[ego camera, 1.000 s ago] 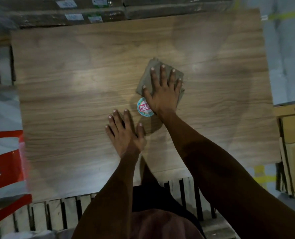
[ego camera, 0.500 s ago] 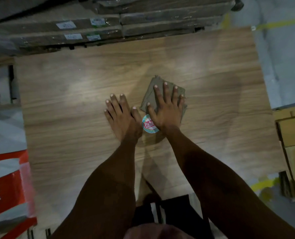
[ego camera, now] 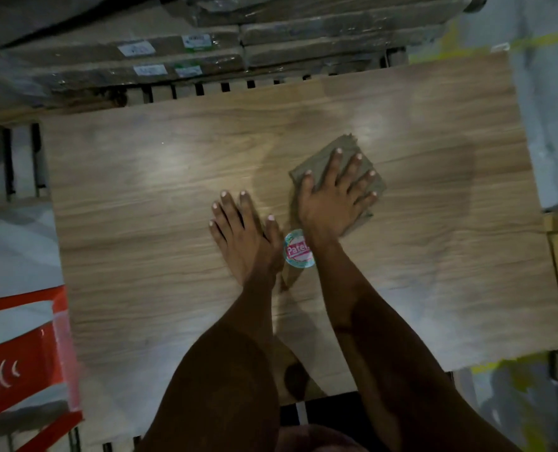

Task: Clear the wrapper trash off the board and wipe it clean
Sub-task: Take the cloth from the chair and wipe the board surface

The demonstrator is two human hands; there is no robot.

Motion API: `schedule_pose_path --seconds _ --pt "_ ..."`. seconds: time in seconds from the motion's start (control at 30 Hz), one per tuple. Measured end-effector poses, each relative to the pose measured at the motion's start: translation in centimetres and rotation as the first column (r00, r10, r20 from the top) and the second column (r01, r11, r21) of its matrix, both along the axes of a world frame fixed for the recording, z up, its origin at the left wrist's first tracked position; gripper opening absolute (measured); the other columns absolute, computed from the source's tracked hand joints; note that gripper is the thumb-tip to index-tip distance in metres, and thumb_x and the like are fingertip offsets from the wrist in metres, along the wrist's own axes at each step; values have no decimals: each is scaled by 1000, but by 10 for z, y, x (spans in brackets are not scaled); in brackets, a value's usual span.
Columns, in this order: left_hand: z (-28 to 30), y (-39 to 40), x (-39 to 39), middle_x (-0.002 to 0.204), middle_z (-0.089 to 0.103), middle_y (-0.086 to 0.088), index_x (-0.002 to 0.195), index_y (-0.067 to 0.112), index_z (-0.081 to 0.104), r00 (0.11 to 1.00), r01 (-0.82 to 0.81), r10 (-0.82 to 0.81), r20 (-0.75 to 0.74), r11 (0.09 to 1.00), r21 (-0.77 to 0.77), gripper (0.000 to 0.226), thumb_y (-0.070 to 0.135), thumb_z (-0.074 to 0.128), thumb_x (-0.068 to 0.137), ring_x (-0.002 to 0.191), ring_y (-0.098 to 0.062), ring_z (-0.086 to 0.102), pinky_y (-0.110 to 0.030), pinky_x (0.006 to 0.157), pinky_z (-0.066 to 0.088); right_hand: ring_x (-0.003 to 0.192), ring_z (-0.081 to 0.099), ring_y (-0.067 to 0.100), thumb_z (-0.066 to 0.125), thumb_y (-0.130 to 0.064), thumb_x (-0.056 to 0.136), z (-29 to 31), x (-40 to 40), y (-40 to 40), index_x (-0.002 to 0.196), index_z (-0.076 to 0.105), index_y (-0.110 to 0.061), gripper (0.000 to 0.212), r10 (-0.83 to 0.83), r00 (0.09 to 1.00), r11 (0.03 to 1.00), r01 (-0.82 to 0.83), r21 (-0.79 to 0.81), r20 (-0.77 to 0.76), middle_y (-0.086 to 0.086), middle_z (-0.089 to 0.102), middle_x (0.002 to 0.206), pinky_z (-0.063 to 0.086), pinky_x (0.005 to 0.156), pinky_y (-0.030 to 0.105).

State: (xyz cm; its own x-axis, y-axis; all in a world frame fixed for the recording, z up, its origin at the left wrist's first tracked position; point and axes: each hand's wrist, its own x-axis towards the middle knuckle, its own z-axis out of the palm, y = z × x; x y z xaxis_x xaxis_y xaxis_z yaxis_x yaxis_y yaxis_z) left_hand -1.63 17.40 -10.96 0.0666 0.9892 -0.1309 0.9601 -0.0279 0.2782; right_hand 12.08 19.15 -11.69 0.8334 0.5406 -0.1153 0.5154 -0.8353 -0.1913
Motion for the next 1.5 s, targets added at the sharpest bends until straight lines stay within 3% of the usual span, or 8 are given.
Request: schedule_pose_path --seconds 0.2,0.5,0.7,0.93,1.0,1.13,1.37,1.5 --pt "-1 0 2 172 14 -9 162 24 26 1000 -9 9 -5 1000 12 71 49 43 98 159 -32 9 -53 127 12 159 6 43 33 -66 98 -1 9 11 165 17 -35 76 536 844 844 -535 36 4 6 12 174 6 125 65" --pt "-2 0 3 172 17 -9 161 24 29 1000 -20 21 -17 1000 24 70 45 49 97 158 -32 12 -52 127 12 157 10 47 34 -63 98 4 24 57 164 22 -30 75 125 992 992 -125 25 -3 11 16 173 6 124 66" --pt "-2 1 4 171 18 -10 161 23 31 999 -27 28 -30 999 31 70 48 43 97 158 -33 14 -53 126 14 157 13 46 39 -65 96 -4 22 57 163 28 -32 75 559 828 826 -560 66 35 7 20 172 10 124 65" --pt "0 2 4 172 16 -9 162 23 29 999 -25 25 -31 1000 11 71 50 40 97 159 -32 11 -51 127 9 159 5 44 28 -65 98 4 40 95 165 18 -31 76 194 981 981 -194 28 -17 9 11 174 6 124 66" --pt "0 1 4 172 16 -9 162 23 28 999 -23 23 -46 1000 4 72 50 39 96 159 -32 12 -50 127 8 158 3 47 27 -63 99 7 27 103 166 14 -29 77 275 961 961 -275 1 -37 12 8 174 4 123 67" --pt "-1 2 4 172 16 -9 162 23 28 998 -22 22 -51 1000 3 72 50 41 96 159 -32 12 -51 127 10 158 5 45 31 -65 98 10 31 101 165 17 -31 76 650 759 760 -650 22 -34 9 10 174 7 124 65" --pt "-1 2 4 170 22 -12 160 20 33 999 -6 8 -48 999 31 71 49 42 96 157 -34 18 -53 125 15 159 6 43 30 -68 99 7 78 94 163 23 -18 82 348 937 936 -346 58 -30 12 13 173 5 126 63" --pt "-1 3 4 168 28 -13 158 19 39 998 -16 20 -55 998 68 69 45 51 95 155 -36 23 -53 124 18 158 6 46 30 -66 99 9 73 91 158 31 -21 74 400 916 916 -399 24 -23 15 14 172 5 125 65"
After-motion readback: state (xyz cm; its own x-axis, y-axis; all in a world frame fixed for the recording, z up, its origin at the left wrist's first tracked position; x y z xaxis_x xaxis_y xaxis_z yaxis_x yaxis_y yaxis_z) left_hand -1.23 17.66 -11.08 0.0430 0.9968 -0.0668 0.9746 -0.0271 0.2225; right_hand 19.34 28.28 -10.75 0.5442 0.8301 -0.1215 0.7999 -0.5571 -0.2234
